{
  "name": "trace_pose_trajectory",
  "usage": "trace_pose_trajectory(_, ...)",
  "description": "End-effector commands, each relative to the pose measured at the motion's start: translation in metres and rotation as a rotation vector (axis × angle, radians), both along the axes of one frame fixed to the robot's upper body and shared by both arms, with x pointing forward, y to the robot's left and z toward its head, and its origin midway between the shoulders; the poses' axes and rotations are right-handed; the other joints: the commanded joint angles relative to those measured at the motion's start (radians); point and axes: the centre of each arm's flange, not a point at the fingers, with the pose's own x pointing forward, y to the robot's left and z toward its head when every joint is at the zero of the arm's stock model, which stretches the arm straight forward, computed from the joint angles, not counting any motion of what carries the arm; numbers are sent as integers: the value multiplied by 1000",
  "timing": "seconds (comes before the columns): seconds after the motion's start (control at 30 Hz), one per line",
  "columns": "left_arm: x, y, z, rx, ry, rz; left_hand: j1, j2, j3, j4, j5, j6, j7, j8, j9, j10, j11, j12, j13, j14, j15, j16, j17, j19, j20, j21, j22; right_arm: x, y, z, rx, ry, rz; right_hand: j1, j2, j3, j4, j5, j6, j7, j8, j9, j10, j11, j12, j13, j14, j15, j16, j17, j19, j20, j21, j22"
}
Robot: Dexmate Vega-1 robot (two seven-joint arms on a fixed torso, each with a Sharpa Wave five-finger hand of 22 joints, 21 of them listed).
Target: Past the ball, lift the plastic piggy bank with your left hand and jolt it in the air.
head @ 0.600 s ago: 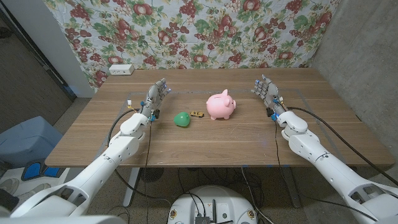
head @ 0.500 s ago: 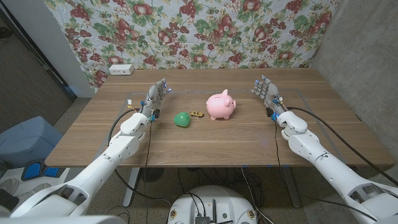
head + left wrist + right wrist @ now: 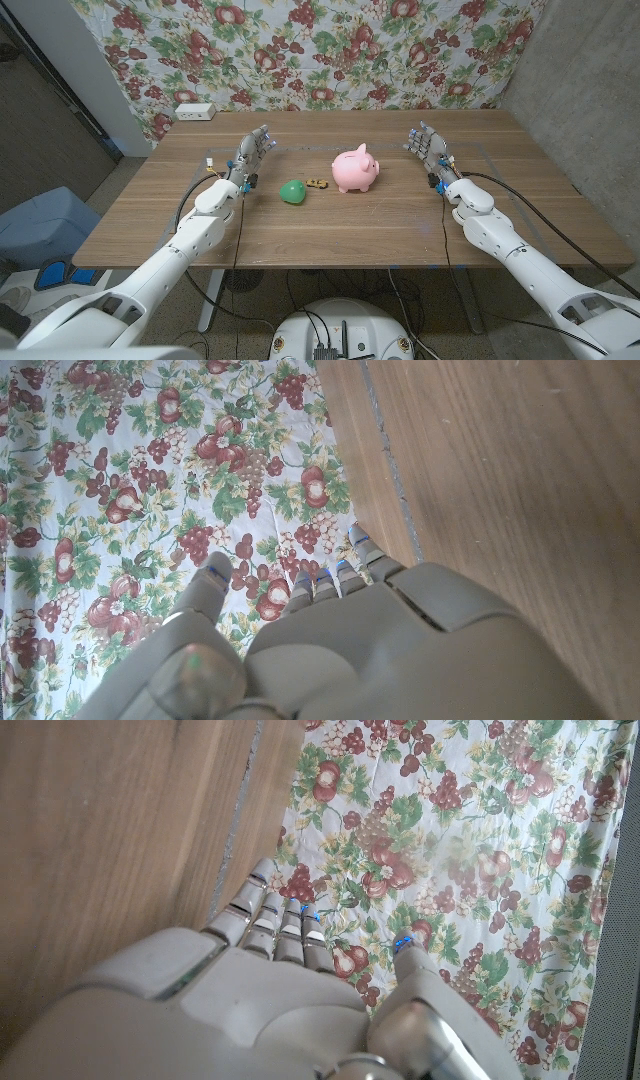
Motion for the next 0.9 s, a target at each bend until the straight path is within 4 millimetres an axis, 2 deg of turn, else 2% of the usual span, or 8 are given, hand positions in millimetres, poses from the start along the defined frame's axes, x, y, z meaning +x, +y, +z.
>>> trace_pose_trajectory(0.03,-3,1,8,61,-32,75,6,-1,-5,-18,-1,4,-27,6,2,4,-1,7,2,15,26,9,2,23,27,-6,3,-3,1,-7,-1,3,10,1,4,6,-2,6,10,-1,5,4,6,1,3,4,9,0,8,2,10,-1,-6,1)
trace_pose_trajectory(0.3,-5,-1,17,114,-57,125,8,-14,-11,-28,-2,19,-51,10,2,18,2,11,2,40,40,13,3,47,46,-6,3,-4,2,-10,-2,5,15,1,5,6,-2,6,10,-1,5,4,8,1,4,4,10,-1,9,1,13,1,-10,2)
trace_pose_trajectory(0.53,-6,-3,23,161,-88,147,9,-22,-16,-33,-3,29,-63,12,3,29,5,13,2,53,41,14,3,60,48,-7,4,-3,0,-8,1,8,13,0,5,6,-2,6,13,-1,6,5,11,3,5,4,13,-1,11,1,15,3,-14,2)
trace_pose_trajectory(0.9,-9,-7,37,255,-137,174,13,-34,-20,-39,-3,57,-60,18,4,52,6,18,2,73,42,15,4,81,52,-9,4,-3,1,-3,-2,1,11,-1,6,5,-3,6,19,-3,8,5,15,2,6,4,17,0,13,0,21,5,-18,2)
